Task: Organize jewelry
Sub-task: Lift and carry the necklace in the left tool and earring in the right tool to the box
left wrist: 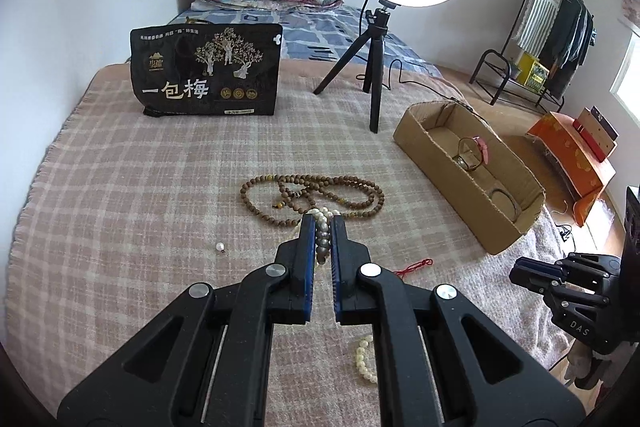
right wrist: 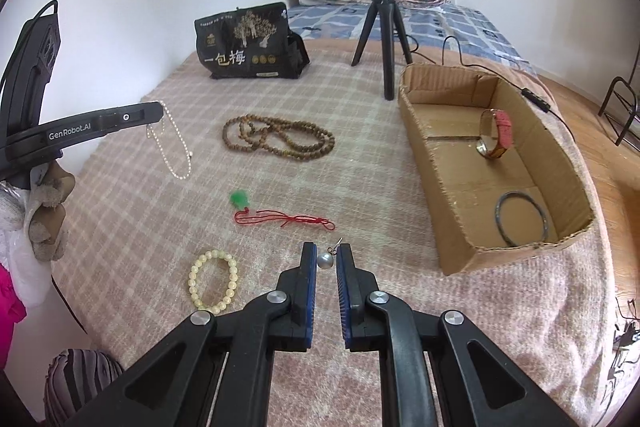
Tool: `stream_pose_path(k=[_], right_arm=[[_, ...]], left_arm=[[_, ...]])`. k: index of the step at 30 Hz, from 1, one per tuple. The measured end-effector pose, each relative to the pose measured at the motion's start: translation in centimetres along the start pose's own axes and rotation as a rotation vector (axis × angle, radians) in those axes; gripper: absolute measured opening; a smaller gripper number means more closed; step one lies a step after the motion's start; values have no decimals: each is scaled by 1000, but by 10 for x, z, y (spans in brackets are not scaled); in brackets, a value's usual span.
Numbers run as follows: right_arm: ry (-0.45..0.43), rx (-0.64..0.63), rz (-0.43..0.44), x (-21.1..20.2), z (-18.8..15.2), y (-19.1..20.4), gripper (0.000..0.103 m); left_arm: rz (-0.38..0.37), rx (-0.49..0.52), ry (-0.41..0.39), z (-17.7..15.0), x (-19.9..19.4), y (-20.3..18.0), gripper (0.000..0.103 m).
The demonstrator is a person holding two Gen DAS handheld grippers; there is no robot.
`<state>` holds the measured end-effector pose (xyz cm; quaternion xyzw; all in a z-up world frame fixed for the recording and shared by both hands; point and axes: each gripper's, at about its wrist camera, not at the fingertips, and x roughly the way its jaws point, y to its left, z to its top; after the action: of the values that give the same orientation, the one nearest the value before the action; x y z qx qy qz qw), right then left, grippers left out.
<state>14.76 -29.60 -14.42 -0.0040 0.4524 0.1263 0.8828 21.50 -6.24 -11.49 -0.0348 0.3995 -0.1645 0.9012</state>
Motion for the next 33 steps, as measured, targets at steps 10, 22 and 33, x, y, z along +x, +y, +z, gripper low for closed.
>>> stream_pose_path(k=[10, 22, 33], right_arm=[[-43, 48, -30, -25, 1, -29, 8], [-80, 91, -75, -39, 12, -71, 8], [-100, 123, -103, -38, 19, -103, 8]], left_arm=[[-53, 18, -19, 16, -2, -30, 5], [-115, 76, -43, 51, 16, -79, 5], [-181, 117, -67, 92, 45, -130, 5]])
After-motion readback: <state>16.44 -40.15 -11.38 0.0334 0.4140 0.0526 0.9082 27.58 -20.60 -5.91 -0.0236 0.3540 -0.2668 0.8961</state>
